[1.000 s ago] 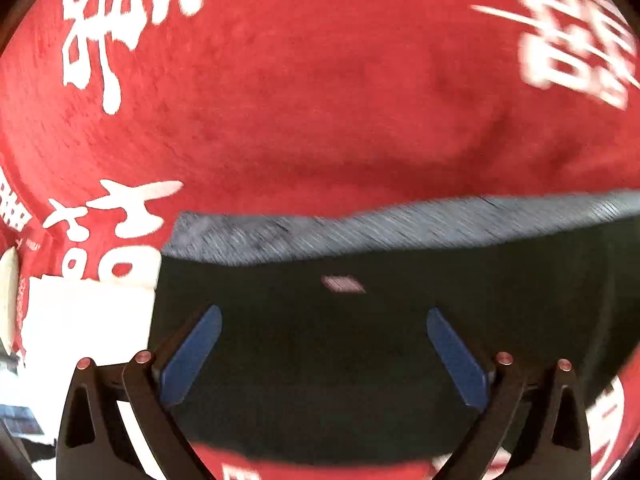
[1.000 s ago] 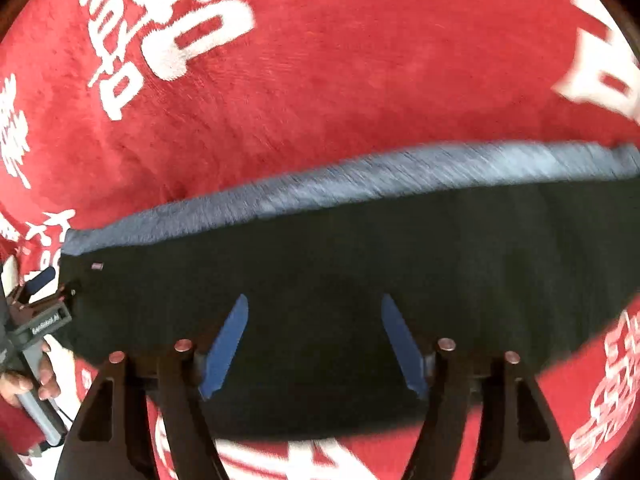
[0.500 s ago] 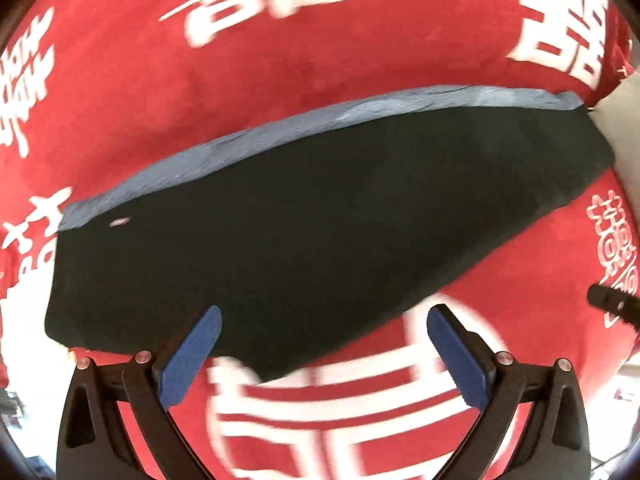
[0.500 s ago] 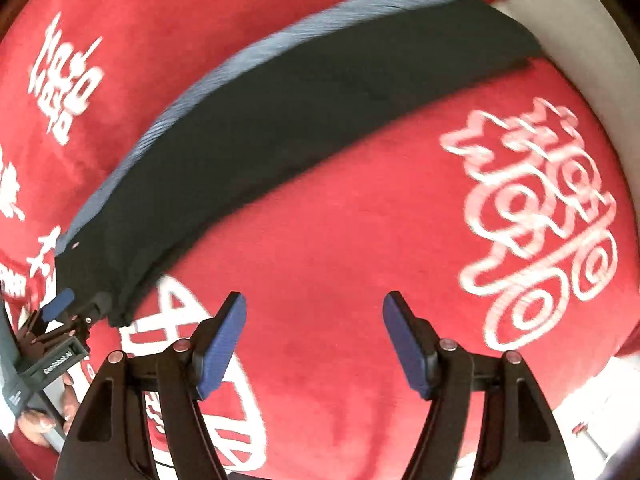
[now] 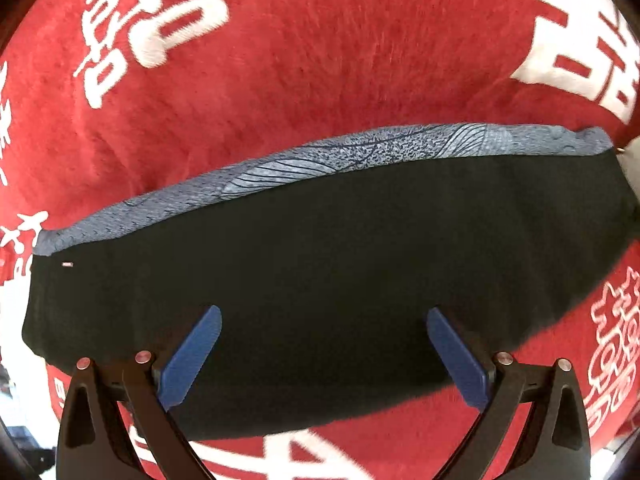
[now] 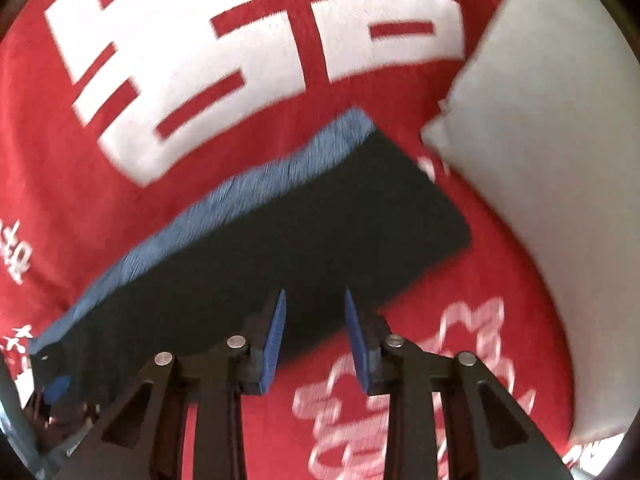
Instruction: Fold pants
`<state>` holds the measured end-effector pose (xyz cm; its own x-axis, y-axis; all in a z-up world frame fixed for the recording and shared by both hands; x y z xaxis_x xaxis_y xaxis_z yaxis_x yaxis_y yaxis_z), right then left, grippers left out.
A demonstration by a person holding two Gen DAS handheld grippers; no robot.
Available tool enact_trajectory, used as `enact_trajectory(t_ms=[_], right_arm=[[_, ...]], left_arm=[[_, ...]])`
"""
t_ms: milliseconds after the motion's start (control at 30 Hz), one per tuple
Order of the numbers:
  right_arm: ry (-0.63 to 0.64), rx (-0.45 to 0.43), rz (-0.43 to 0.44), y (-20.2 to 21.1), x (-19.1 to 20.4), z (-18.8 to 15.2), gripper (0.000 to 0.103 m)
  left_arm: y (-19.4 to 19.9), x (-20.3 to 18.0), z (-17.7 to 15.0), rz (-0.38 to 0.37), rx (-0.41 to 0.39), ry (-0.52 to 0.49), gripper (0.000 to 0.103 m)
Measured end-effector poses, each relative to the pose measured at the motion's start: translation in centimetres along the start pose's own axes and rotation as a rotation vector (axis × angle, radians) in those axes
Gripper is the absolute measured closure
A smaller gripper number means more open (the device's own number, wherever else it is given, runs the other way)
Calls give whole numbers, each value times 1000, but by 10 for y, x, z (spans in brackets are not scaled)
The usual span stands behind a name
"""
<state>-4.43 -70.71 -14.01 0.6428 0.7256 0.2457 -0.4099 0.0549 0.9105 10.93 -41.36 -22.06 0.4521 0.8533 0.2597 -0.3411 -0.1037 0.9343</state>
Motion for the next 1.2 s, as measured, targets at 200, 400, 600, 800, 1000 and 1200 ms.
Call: enact_trajectory(t_ms=[200,400,600,800,1000,1200], right_arm=[[85,40,-7,-47,-2,25,69],[100,-15,-20,-66,5,51,69],[147,-1,64,-41,1,85,67],[188,11,87,-69,4,97,65],[200,43,102,-41,5,102,47],[88,63,228,18,-17,59,39]], left_arm=[[-11,-12,2,38,20,44,0],[-17,-22,10,65,14,47,0],[-4,-33,33,82,-17,35,0],[-26,-45,54,65,39,53,0],[-27,-41,55,50,47,80,0],[4,-49,60,28,64,54,0]])
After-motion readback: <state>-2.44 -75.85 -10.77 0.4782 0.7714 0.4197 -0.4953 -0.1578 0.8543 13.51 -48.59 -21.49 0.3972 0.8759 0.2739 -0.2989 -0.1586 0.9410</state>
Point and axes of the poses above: each gripper's, at about its wrist camera, not at the fingertips, and y roughly against the way its jaws point, x to its left, z to its top, the point moved 2 cm from there along -y, roughly the way its jaws point, and after that the axes turned 10 degrees about z, right-handed, at the moved point
